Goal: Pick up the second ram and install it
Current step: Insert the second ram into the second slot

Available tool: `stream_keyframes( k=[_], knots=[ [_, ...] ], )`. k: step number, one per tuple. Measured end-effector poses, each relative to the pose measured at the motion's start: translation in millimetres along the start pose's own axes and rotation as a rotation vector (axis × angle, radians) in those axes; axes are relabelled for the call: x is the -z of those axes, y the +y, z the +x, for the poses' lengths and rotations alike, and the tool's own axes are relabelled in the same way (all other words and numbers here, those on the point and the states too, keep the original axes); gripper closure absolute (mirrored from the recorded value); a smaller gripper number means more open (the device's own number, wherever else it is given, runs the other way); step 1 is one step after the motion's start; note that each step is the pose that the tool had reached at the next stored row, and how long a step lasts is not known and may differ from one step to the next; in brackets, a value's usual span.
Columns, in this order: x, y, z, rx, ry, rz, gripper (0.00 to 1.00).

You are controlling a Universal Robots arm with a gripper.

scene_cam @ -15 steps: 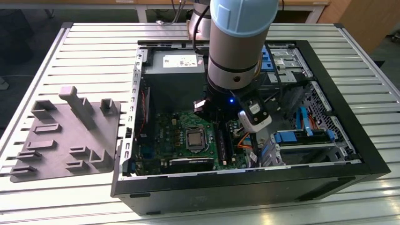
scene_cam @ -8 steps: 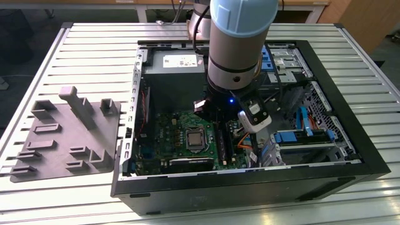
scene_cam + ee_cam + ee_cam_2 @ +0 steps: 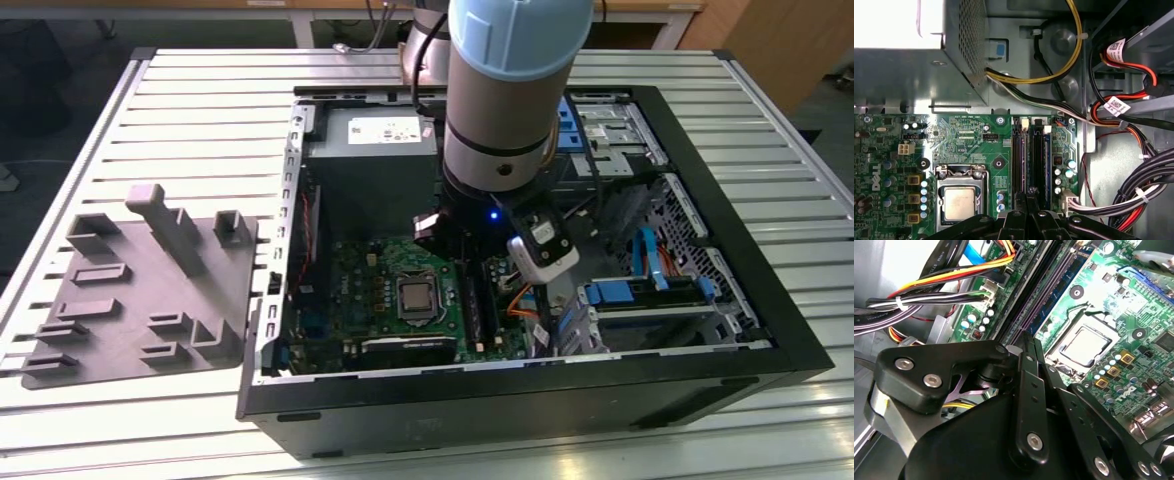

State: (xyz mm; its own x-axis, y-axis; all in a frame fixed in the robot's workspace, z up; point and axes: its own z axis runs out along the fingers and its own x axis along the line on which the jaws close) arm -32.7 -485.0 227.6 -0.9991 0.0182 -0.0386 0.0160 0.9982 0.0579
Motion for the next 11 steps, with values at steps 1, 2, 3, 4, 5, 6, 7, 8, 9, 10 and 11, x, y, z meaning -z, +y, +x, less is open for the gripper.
stream_keyframes(
  k=[1,2,3,4,5,6,7,8,9,10,11],
  knots=[
    [0.0,0.2,0.0,0.000,0.0001,0.0002,0.88],
    [-0.1,0.4,0.0,0.000,0.0001,0.0002,0.88],
    [-0.1,0.4,0.0,0.000,0.0001,0.0002,0.88],
    [-0.2,0.5,-0.2,0.000,0.0002,0.0003,0.88],
    [-0.3,0.5,-0.5,0.000,0.0002,0.0003,0.88],
    [-0.4,0.6,-1.0,0.000,0.0002,0.0003,0.88],
    [-0.5,0.6,-1.4,0.000,0.0001,0.0004,0.88],
    [-0.6,0.6,-1.5,-0.001,0.0001,0.0004,0.88],
    [-0.7,0.6,-1.5,-0.001,0.0001,0.0004,0.88],
    [-0.8,0.6,-1.5,-0.001,0.0001,0.0004,0.88],
    [-1.0,0.7,-1.5,-0.001,0.0001,0.0004,0.88]
  ],
)
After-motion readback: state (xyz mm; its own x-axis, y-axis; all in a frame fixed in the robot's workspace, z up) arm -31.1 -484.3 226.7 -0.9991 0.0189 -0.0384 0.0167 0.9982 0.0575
